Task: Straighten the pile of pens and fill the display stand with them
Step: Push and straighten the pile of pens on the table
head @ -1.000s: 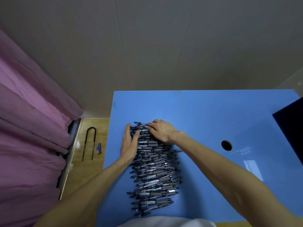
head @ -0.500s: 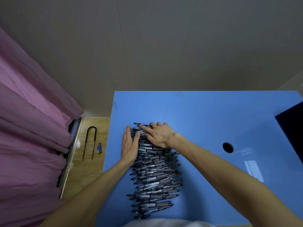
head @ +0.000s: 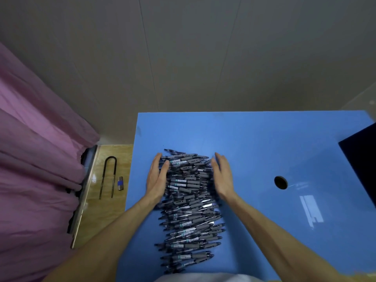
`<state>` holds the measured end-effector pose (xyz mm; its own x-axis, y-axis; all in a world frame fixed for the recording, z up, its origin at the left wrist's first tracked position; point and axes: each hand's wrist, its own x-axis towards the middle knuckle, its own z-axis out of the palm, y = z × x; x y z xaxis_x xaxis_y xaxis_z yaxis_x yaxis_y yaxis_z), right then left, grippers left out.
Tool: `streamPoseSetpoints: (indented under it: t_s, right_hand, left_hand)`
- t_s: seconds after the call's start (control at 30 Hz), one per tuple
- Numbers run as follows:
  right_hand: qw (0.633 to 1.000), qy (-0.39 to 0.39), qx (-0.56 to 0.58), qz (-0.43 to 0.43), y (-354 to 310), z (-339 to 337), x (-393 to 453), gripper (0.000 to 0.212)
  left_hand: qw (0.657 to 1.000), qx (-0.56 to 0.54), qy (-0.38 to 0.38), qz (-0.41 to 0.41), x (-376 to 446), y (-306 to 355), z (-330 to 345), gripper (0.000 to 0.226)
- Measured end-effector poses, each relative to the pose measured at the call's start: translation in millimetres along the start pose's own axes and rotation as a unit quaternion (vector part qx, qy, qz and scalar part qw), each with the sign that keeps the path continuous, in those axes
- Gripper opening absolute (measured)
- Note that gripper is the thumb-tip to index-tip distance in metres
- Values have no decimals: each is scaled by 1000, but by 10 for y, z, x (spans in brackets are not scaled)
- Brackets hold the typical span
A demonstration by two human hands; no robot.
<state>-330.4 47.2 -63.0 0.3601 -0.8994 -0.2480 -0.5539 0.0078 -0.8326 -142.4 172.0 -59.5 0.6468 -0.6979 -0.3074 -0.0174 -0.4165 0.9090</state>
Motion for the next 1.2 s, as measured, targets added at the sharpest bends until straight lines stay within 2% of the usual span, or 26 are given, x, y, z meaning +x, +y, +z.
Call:
streamPoseSetpoints:
  t_s: [0.1, 0.23, 0.5, 0.57, 0.73, 0.8, 0.9, 1.03, 1.2]
  right_hand:
    - [999, 1, 31, 15, -123, 226, -161, 70]
    - [996, 46, 71, 36, -196, 347, -258, 59]
    - [976, 128, 172, 33, -205, 309, -284, 33]
    - [983, 124, 137, 10, -188, 309, -242, 26]
    - [985, 159, 22, -59, -201, 212, 53, 26]
    - [988, 135, -29, -76, -274, 147, 354, 34]
    - [980, 54, -165, -94, -542, 39, 1070, 64]
    - [958, -93, -270, -23, -952, 109, 1716, 79]
    - [909, -127, -388, -89, -1014, 333, 1763, 89]
  left_hand:
    - [1000, -22, -8, 2, 1, 46, 53, 69]
    - [999, -51, 11, -3, -7, 114, 127, 82]
    - [999, -41, 19, 13, -39, 35, 87, 70]
    - [999, -34, 16, 15, -21, 30, 85, 67]
    - [1000, 11, 14, 26, 19, 26, 80, 56]
    - [999, 28, 24, 32, 54, 20, 77, 49]
    - [997, 64, 25, 38, 142, -5, 54, 49]
    - [995, 89, 24, 28, 288, 3, 21, 56]
    - [987, 156, 3, 31, 463, 80, 29, 64]
